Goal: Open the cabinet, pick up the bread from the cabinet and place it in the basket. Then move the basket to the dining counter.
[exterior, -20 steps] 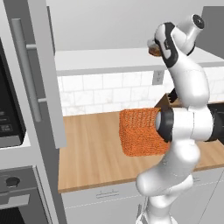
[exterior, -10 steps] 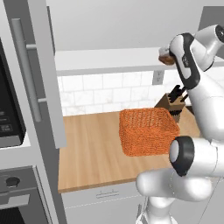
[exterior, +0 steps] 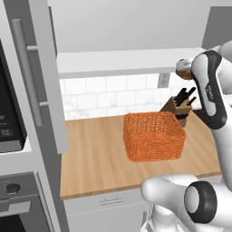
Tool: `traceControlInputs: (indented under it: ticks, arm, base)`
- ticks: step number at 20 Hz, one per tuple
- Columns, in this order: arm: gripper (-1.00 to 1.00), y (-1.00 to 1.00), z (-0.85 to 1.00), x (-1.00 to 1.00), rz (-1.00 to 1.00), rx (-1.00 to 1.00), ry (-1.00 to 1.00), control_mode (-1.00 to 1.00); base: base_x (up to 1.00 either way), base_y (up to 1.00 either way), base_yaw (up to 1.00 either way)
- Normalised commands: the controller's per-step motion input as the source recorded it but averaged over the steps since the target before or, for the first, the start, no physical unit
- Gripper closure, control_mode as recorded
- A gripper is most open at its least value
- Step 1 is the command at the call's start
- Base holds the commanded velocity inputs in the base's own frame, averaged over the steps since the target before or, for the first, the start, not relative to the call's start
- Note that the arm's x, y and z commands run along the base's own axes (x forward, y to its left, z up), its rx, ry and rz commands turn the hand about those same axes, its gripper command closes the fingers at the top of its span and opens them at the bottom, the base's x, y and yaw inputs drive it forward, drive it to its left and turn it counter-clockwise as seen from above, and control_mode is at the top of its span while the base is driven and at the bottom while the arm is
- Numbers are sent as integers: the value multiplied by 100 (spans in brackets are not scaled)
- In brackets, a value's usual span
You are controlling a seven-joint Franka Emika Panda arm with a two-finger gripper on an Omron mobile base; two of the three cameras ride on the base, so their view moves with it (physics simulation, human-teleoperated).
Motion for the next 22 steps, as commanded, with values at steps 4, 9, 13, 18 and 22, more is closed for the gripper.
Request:
traceControlInputs:
  ticks: [4,9,13,18,22]
  arm:
    - [100,5,-58,-91,-11,0,9,-100]
    - [100,11,-90,-4,-17,-1,31,-100]
    - [100,26,-63,0,-13,0,8,-100]
    - [100,2,-43,6,-10,0,3,-100]
    - [100,13,-66,-1,-6,0,0,-100]
  base:
    - [0,0,0]
    - [0,0,0]
    - [0,0,0]
    - [0,0,0]
    - [0,0,0]
